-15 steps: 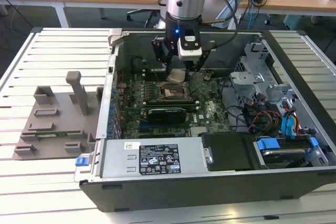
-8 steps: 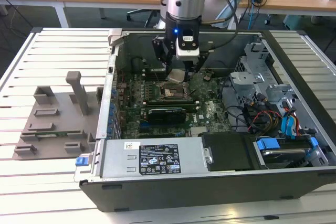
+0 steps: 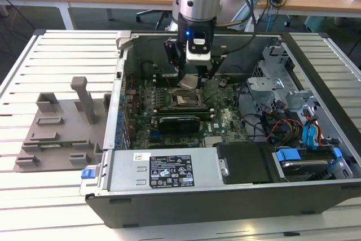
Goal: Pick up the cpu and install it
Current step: 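Place the cpu into insertion slot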
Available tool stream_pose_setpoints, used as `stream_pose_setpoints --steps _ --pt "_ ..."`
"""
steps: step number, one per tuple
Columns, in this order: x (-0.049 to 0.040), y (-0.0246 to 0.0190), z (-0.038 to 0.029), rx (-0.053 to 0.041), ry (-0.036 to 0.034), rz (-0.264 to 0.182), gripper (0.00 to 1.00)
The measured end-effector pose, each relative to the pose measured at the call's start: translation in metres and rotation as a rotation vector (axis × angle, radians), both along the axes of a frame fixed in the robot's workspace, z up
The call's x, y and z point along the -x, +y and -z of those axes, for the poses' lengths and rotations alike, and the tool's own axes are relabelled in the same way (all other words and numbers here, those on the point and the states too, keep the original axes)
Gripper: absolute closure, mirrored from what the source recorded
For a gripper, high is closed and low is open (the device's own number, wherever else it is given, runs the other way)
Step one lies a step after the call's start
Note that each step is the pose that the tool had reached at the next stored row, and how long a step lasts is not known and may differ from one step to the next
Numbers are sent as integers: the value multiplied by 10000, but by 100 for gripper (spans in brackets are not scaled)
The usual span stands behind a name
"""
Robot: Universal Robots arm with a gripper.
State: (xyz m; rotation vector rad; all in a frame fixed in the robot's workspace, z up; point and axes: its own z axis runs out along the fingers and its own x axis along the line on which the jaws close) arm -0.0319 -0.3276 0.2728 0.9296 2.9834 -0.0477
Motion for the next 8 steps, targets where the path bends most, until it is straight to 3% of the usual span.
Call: stream_pose_setpoints --steps 8 --pt "0 0 2 0 0 631 45"
